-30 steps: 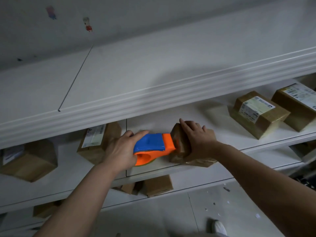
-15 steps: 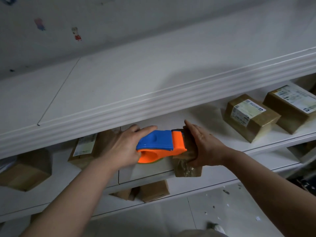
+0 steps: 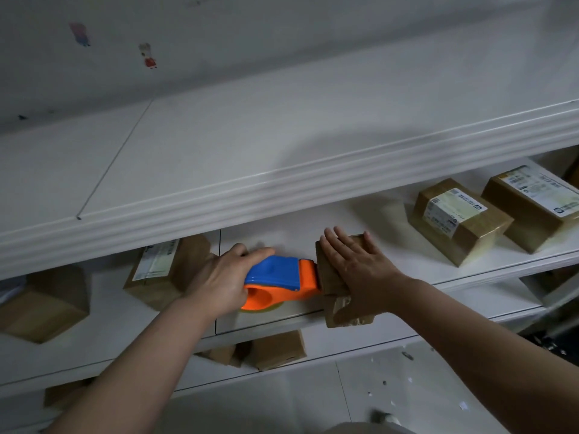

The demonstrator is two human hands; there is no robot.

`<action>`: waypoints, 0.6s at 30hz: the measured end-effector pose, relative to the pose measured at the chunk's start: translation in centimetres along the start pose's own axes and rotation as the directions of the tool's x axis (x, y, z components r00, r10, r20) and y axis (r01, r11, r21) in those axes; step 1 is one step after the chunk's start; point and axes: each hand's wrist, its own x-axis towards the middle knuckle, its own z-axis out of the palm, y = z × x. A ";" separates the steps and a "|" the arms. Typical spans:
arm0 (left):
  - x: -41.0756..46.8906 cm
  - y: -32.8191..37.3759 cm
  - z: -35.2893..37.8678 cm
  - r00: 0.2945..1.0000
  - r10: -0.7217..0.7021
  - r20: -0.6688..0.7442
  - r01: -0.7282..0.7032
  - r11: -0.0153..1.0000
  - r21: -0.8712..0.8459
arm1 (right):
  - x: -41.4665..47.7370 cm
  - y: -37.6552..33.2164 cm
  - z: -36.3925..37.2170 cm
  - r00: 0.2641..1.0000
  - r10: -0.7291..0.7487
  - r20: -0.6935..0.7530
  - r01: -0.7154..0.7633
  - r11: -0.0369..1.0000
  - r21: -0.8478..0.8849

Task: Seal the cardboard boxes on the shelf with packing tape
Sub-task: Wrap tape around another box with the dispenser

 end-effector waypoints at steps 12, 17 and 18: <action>-0.8 0.4 -0.4 0.999 -0.033 0.005 0.033 0.991 -0.132 | 2.2 -1.6 -1.4 0.996 0.085 0.032 -0.087 0.995 0.045; -0.8 1.3 -2.6 0.997 -0.025 -0.080 0.012 0.988 -0.153 | 0.8 1.9 0.1 0.989 0.092 -0.113 -0.003 0.788 0.615; -0.6 2.1 -2.8 0.998 -0.011 -0.067 0.004 0.995 -0.095 | 0.0 2.3 1.2 0.989 0.105 -0.102 -0.007 0.732 0.681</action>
